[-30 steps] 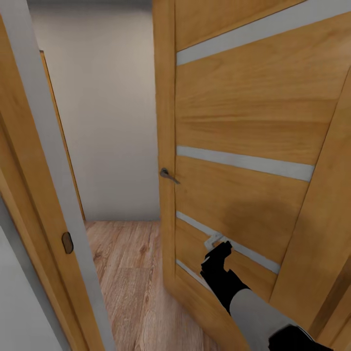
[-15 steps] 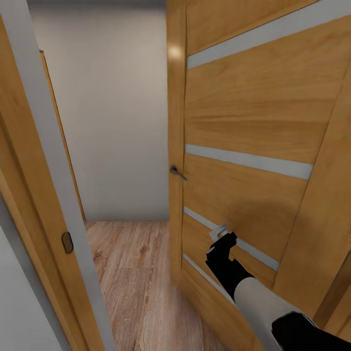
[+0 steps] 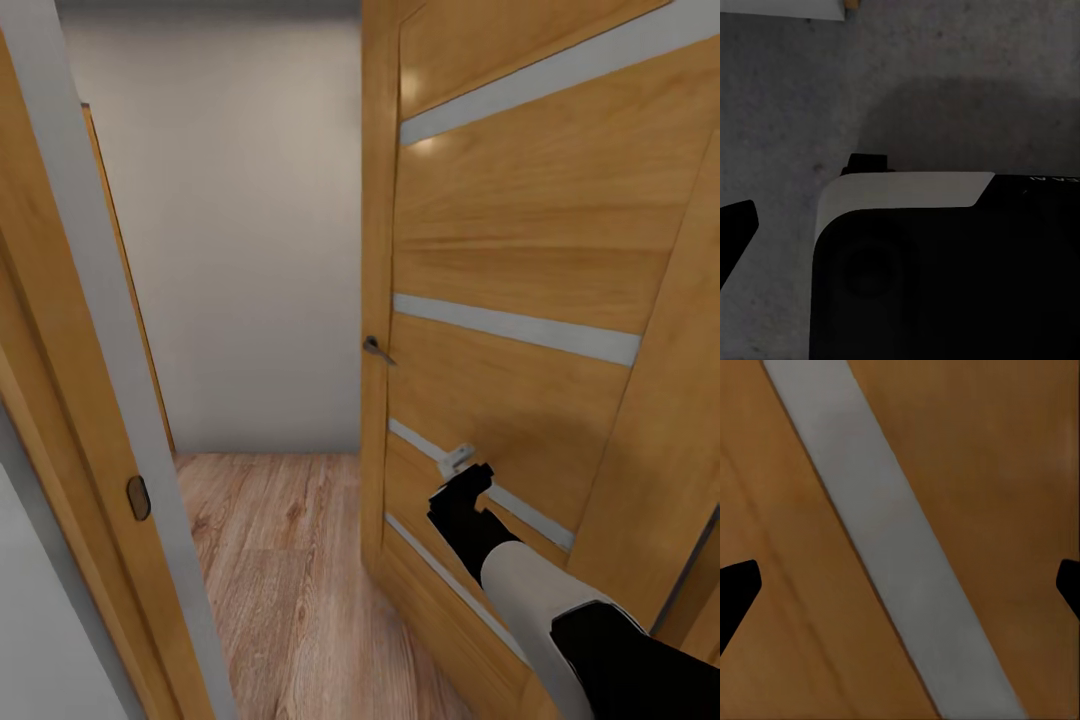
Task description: Move the two storage containers from the living room to the garage. In the garage, place one container on the floor and stack the other container on top of it (either order is fine).
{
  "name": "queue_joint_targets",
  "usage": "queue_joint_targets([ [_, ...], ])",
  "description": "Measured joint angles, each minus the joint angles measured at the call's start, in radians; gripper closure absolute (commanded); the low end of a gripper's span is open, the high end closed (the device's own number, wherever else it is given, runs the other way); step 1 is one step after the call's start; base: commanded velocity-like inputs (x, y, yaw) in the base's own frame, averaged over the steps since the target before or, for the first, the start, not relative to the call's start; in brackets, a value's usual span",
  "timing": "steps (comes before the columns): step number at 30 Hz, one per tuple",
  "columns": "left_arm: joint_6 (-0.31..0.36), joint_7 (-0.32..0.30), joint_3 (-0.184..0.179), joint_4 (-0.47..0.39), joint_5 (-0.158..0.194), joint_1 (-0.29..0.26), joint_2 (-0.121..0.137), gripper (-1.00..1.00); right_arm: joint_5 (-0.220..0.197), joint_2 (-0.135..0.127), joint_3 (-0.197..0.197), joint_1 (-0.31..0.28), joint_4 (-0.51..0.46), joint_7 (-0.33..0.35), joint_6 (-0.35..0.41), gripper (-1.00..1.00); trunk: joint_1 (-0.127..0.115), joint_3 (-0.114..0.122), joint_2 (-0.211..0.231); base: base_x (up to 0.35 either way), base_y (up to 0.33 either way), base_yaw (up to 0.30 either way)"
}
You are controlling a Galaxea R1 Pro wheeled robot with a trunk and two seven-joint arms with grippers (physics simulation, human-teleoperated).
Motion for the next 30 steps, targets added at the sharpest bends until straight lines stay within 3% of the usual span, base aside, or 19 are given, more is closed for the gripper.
queue_joint_targets([
  [11,0.000,0.000,0.000,0.000,0.000,0.000,0.000,-1.00,0.009,-0.005,-0.026,-0.036,0.016,-0.001,0.008,-1.00,0.000,0.000,0.000,0.000,0.000,0.000],
  [22,0.000,0.000,0.000,0.000,0.000,0.000,0.000,-1.00,0.017,-0.012,-0.028,-0.039,0.016,0.000,0.001,-1.00,0.000,0.000,0.000,0.000,0.000,0.000],
  [28,0.000,0.000,0.000,0.000,0.000,0.000,0.000,-1.00,0.004,-0.028,-0.034,-0.037,0.003,0.005,-0.044,-1.00,0.000,0.000,0.000,0.000,0.000,0.000],
  [29,0.000,0.000,0.000,0.000,0.000,0.000,0.000,-1.00,0.039,-0.012,-0.026,-0.040,0.000,0.003,-0.059,-1.00,0.000,0.000,0.000,0.000,0.000,0.000],
  [30,0.000,0.000,0.000,0.000,0.000,0.000,0.000,-1.00,0.040,-0.002,-0.026,-0.040,0.000,0.004,-0.072,-1.00,0.000,0.000,0.000,0.000,0.000,0.000],
])
